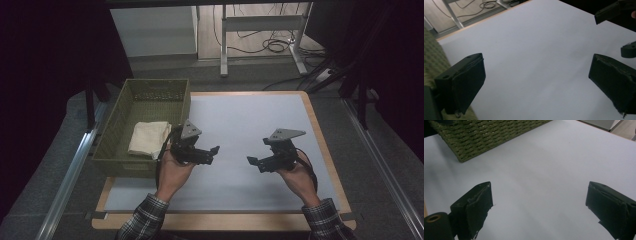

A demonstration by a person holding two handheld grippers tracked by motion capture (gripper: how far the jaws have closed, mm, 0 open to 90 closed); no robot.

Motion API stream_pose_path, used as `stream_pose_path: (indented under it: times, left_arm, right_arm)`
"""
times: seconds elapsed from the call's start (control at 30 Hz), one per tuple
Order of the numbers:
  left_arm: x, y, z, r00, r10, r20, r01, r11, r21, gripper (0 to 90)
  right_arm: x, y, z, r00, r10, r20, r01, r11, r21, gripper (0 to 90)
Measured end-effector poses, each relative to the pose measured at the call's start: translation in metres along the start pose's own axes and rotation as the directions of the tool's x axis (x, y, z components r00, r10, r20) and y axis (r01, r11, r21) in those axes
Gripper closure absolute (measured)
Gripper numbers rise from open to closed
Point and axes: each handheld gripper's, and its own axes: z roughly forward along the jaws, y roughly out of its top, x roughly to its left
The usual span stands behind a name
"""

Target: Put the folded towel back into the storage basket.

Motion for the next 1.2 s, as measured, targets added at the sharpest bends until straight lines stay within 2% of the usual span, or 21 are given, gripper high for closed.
stream_pose_path:
  times: [0.1,0.2,0.33,0.5,0.67,0.77,0.9,0.97,1.0,1.07,1.2]
  left_arm:
    - [-0.01,-0.005,0.005,0.9996,0.006,0.027,-0.006,1.0,-0.006,1.0]
    - [-0.02,-0.011,0.01,0.9987,0.028,0.043,-0.028,0.9996,-0.001,1.0]
    - [-0.032,-0.024,0.017,0.9966,0.027,0.078,-0.027,0.9996,-0.004,1.0]
    - [-0.042,-0.04,0.023,0.9958,0.041,0.082,-0.042,0.999,0.014,1.0]
    - [-0.047,-0.061,0.034,0.995,0.057,0.082,-0.062,0.996,0.063,1.2]
    - [-0.047,-0.073,0.041,0.995,0.066,0.075,-0.074,0.9922,0.1,1.2]
    - [-0.046,-0.087,0.051,0.9949,0.056,0.083,-0.07,0.984,0.164,1.3]
    - [-0.046,-0.094,0.058,0.9947,0.052,0.089,-0.069,0.9752,0.21,1.4]
    - [-0.045,-0.094,0.062,0.9947,0.042,0.094,-0.064,0.9674,0.245,1.4]
    - [-0.043,-0.093,0.062,0.9947,0.027,0.099,-0.051,0.9674,0.248,0.9]
    - [-0.044,-0.094,0.063,0.9947,0.028,0.099,-0.052,0.9672,0.249,0.3]
  right_arm:
    - [-0.003,-0.008,-0.008,0.9999,0.008,0.01,-0.008,1.0,-0.003,7.2]
    - [-0.006,-0.016,-0.015,0.9997,0.019,0.018,-0.019,1.0,-0.003,7.2]
    - [-0.008,-0.029,-0.02,0.9992,0.027,0.03,-0.027,1.0,0.001,7.2]
    - [-0.008,-0.046,-0.022,0.9986,0.034,0.04,-0.035,0.999,0.019,7.2]
    - [-0.008,-0.063,-0.019,0.9977,0.046,0.05,-0.048,0.998,0.037,7.2]
    - [-0.008,-0.074,-0.014,0.9975,0.04,0.058,-0.044,0.997,0.07,7.2]
    - [-0.012,-0.087,-0.008,0.9966,0.057,0.059,-0.063,0.993,0.1,7.2]
    - [-0.013,-0.093,-0.005,0.9963,0.063,0.059,-0.069,0.991,0.119,7.2]
    - [-0.014,-0.095,-0.003,0.9961,0.062,0.064,-0.07,0.989,0.13,7.2]
    - [-0.013,-0.1,0.001,0.996,0.051,0.074,-0.061,0.989,0.138,6.7]
    - [-0.008,-0.1,0.002,0.9945,0.008,0.104,-0.024,0.987,0.156,6.6]
